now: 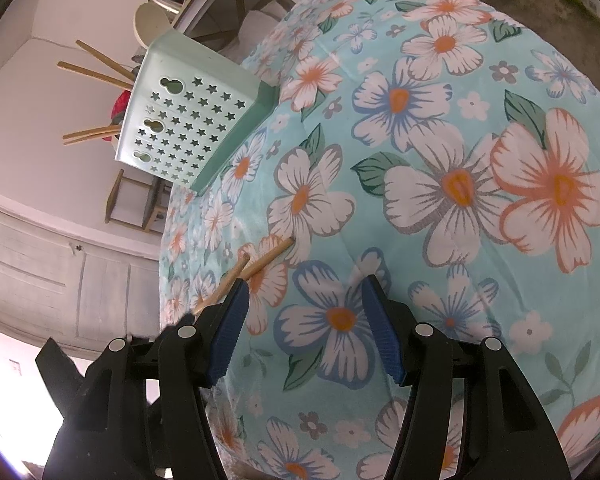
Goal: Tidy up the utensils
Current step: 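Close the left tool on a chopstick while the right tool grasps the other, then lift the chopsticks upright with both tools and carry them over the holder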
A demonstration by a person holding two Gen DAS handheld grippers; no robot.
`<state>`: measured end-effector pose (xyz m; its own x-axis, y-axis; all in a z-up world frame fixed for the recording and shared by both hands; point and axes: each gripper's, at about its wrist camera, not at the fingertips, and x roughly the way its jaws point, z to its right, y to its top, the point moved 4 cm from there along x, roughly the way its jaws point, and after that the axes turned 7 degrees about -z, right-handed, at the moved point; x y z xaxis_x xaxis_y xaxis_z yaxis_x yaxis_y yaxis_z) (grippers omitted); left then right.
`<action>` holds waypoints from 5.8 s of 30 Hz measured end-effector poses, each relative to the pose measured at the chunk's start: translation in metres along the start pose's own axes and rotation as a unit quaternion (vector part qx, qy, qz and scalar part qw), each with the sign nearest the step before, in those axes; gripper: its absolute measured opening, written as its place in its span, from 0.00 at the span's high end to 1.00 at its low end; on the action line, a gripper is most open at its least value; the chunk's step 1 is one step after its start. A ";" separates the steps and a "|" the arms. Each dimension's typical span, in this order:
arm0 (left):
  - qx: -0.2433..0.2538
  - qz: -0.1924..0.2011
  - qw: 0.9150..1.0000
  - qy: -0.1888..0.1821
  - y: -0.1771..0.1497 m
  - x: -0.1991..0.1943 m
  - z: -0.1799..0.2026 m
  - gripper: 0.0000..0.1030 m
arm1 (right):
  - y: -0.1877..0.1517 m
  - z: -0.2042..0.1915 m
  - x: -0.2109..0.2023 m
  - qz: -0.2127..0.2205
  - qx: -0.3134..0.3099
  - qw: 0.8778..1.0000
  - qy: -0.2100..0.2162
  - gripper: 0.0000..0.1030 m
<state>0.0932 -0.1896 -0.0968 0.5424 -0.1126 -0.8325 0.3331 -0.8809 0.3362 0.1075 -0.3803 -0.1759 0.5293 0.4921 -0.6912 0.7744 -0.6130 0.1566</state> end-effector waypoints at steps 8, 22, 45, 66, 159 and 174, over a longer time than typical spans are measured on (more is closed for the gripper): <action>-0.065 -0.018 0.990 -0.122 -0.010 -0.007 -0.012 0.79 | -0.001 0.002 -0.002 0.001 0.002 1.000 0.003 0.45; -0.107 -0.009 0.969 -0.221 0.045 0.027 -0.009 0.74 | -0.003 0.007 -0.007 0.000 0.017 1.000 0.016 0.45; -0.154 -0.008 0.960 -0.235 0.057 0.004 -0.038 0.95 | -0.003 0.007 -0.006 -0.002 0.023 1.000 0.018 0.45; -0.311 0.027 0.925 -0.217 0.008 -0.023 -0.110 0.95 | -0.007 -0.039 0.016 -0.020 -0.005 0.999 0.036 0.44; -0.390 0.184 0.893 -0.131 -0.008 -0.103 -0.198 0.95 | 0.026 -0.103 -0.081 0.229 -0.086 0.969 0.017 0.96; -0.383 0.238 0.885 -0.118 0.015 -0.135 -0.224 0.95 | 0.027 -0.094 -0.082 0.223 -0.073 0.972 0.023 0.96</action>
<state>0.1974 -0.0846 0.1190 0.6161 -0.5589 -0.5550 0.5847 -0.1476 0.7977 0.1174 -0.3786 -0.0484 0.8359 0.2276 -0.4995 0.5038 -0.6794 0.5335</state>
